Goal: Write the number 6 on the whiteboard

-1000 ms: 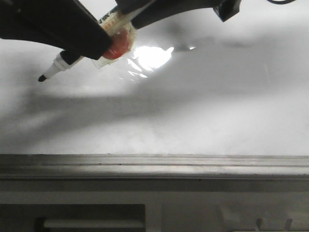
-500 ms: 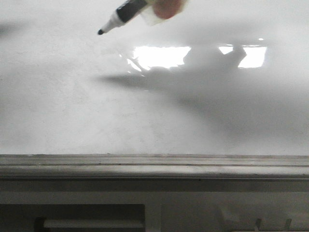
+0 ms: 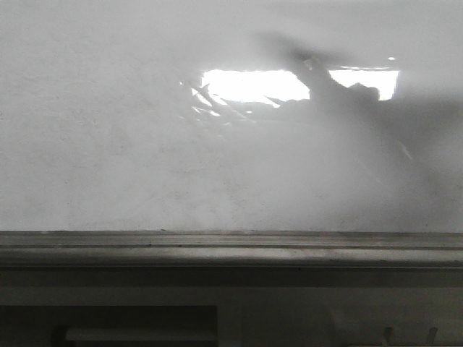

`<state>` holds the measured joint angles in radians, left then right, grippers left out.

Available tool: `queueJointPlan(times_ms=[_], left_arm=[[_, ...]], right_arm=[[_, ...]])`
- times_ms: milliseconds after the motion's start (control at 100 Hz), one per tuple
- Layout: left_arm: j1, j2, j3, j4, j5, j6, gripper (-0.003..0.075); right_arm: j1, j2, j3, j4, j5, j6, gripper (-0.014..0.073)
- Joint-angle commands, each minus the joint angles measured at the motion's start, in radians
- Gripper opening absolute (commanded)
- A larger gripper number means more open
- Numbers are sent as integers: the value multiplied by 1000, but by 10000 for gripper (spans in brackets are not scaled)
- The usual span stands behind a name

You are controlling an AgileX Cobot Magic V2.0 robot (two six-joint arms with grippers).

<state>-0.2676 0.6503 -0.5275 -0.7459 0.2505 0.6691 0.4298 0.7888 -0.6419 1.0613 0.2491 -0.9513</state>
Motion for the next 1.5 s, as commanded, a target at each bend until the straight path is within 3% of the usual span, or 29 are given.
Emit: queueJointPlan(times_ms=[0,190,520,770,1130,1490], left_arm=[[1,-3,-27,-24,-67,-7,460],[1,-3,-27,-24,-67,-7,460],[1,-3,-27,-24,-67,-7,460],[1,-3,-27,-24,-67,-7,460],[1,-3,-27,-30,-61,-7,460],[1,-3,-27,-41,-61,-7,460]], right_arm=[[3,20,-27,26,-96,-14,-45],[3,108,-35,26,-122,-14,-45],[1,201,-49,-55,165,-8,-45],[-31,182,-49,-289,199,223,-45],[-125,77,-51,-278,86,227,-45],[-122,154,-98,-85,121,79,-45]])
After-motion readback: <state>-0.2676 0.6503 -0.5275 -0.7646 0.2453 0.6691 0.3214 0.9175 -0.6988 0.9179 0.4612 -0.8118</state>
